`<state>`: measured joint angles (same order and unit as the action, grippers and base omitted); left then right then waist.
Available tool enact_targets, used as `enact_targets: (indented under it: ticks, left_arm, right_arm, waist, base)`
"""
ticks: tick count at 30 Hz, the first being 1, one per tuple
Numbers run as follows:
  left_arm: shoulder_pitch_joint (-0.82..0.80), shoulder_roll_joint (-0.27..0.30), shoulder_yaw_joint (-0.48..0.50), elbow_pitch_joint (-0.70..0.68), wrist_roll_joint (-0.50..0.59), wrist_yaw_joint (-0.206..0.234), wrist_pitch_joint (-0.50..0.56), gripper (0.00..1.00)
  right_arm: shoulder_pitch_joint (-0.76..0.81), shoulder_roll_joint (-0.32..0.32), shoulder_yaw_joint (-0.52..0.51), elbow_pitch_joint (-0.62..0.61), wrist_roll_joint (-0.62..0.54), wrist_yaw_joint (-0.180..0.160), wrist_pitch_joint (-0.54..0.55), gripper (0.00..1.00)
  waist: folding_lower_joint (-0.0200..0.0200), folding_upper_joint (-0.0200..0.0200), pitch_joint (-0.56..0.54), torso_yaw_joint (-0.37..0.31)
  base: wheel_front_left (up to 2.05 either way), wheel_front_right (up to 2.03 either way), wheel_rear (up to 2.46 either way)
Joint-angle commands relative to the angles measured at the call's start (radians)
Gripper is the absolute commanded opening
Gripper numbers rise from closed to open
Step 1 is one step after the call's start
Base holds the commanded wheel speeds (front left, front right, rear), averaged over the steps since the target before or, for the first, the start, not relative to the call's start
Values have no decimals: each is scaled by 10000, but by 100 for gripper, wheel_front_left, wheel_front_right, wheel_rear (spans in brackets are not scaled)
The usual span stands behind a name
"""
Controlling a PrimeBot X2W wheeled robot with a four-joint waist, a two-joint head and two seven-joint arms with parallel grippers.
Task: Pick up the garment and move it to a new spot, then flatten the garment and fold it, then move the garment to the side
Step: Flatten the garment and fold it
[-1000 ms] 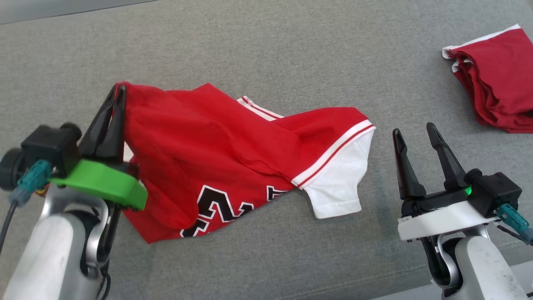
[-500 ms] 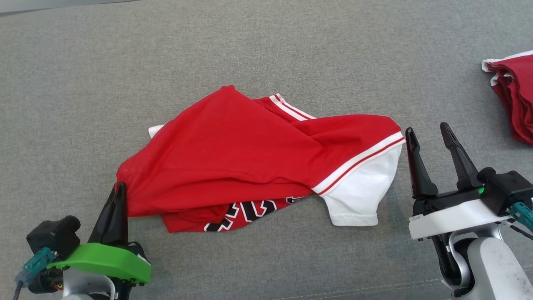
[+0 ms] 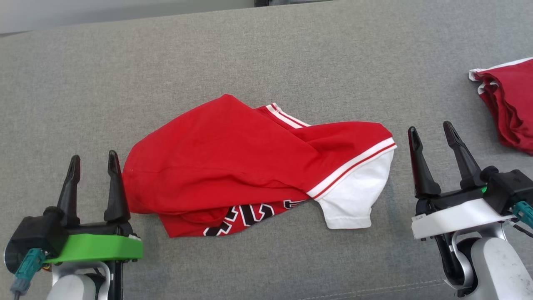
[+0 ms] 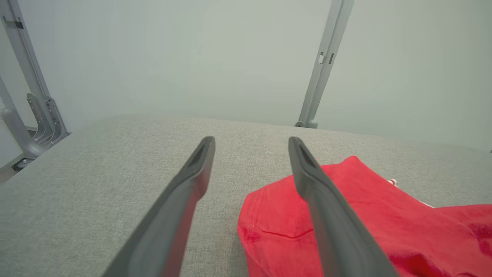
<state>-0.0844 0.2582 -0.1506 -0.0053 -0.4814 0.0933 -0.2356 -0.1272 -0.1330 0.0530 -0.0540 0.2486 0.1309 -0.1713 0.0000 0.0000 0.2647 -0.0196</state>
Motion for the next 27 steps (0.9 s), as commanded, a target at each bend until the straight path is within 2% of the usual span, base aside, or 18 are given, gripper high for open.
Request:
enact_targets:
  ticks: [1,10,24,27]
  left_arm:
    - [-203,102,43,-114,298,75,-114,100]
    - [185,370,-160,-572,1106,393,-125,100]
    - [519,428,-267,-744,970,528,221,100]
    - [300,529,-257,-760,799,416,541,100]
  right_arm:
    - [147,-47,-37,-24,-57,-4,26,100]
    - [469,-142,-47,71,-99,-4,179,100]
    - [588,-92,-99,-74,12,-4,230,100]
    - [470,-85,-68,-111,43,-4,247,100]
  waist:
    - [0,0,-216,-93]
    - [0,0,-786,-184]
    - [0,0,-811,-104]
    - [0,0,-661,-113]
  base:
    - [0,0,0]
    - [0,0,0]
    - [0,0,0]
    - [0,0,0]
